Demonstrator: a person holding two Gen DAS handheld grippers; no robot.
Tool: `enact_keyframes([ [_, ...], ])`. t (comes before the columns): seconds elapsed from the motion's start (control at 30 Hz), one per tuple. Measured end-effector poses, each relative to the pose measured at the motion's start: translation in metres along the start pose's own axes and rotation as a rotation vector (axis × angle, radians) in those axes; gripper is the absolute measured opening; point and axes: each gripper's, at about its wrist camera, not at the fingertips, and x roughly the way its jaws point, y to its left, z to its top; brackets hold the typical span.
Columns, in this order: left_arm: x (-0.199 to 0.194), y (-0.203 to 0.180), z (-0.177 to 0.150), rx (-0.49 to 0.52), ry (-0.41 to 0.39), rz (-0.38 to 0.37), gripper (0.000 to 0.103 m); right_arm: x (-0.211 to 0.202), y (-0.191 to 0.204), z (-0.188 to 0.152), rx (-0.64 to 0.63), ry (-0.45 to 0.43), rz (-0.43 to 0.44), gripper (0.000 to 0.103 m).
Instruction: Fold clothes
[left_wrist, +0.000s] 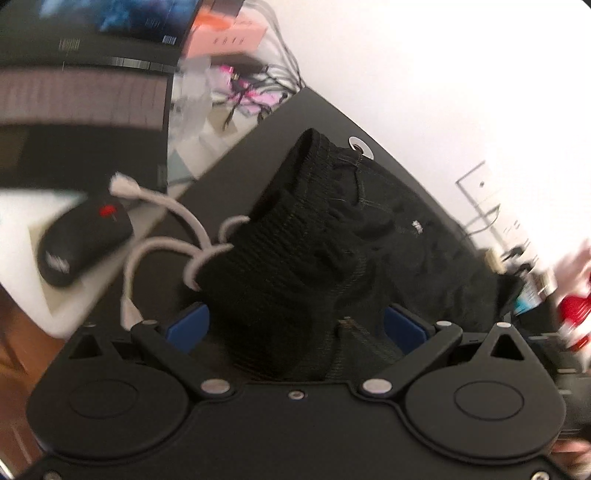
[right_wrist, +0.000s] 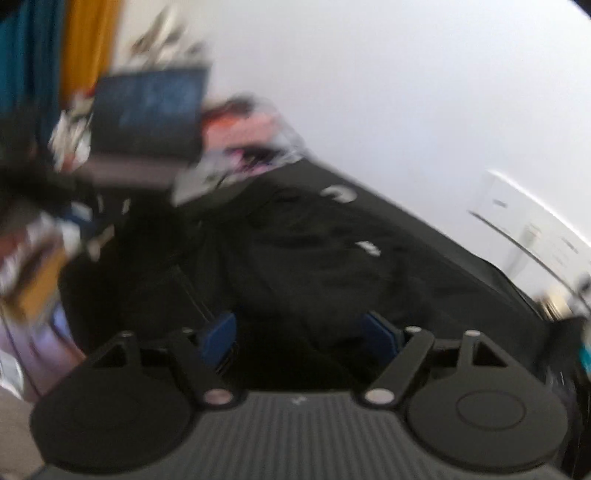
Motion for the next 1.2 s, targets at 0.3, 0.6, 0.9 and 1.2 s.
enact_keyframes([
  [0.3,0.010,-0.020,-0.006,-0.219,0.186,-0.115,0.103,0.031,-0.013,0.005,0.216,0.103,0.512,0.007],
  [0.6,0.048,-0.037,-0.014,-0.217,0.265,0.034,0.103,-0.029,0.029,-0.015,-0.056,0.048,0.676,0.006],
  [0.9,0.036,-0.010,-0.024,-0.350,0.226,0.213,0.097,-0.047,0.062,-0.028,-0.097,0.070,0.780,0.006],
  [1.2,0.007,0.034,-0.035,-0.447,0.196,0.172,0.050,-0.049,0.067,-0.033,-0.027,0.106,0.784,0.011],
])
